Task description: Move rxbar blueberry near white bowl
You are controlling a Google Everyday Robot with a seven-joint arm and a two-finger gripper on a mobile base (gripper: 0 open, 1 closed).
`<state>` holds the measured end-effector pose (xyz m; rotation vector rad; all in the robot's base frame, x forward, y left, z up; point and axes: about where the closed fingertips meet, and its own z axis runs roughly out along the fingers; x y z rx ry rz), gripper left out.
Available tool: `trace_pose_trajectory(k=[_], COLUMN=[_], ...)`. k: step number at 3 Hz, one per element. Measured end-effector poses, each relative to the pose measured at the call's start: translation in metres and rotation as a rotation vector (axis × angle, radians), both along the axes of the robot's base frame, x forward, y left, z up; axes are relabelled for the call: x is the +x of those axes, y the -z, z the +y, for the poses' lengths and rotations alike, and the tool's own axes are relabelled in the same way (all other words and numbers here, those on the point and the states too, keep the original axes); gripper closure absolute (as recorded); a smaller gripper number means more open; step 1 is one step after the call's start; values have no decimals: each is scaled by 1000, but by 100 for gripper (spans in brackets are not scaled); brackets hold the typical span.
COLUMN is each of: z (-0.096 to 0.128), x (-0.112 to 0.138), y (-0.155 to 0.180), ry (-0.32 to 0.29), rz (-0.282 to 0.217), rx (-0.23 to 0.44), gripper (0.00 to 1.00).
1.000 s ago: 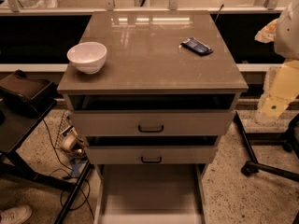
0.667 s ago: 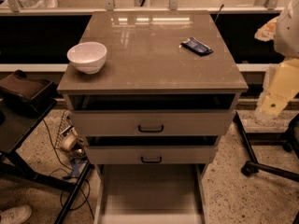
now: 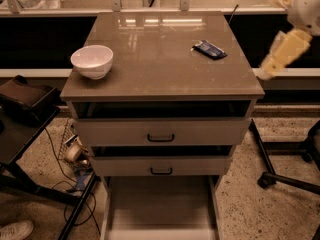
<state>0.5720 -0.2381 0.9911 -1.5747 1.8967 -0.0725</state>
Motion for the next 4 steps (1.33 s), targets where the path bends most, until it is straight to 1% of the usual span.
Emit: trace_pose_trajectory(k=[1,2,3,4], z=[14,23,15,11], x=[97,171,186,197], y=[-3,16,18,30], ry=[-82,-48,-41,15], rz=[-169,-194,-215,-197], rx=[236,425,450,445], gripper=[0,0,0,0])
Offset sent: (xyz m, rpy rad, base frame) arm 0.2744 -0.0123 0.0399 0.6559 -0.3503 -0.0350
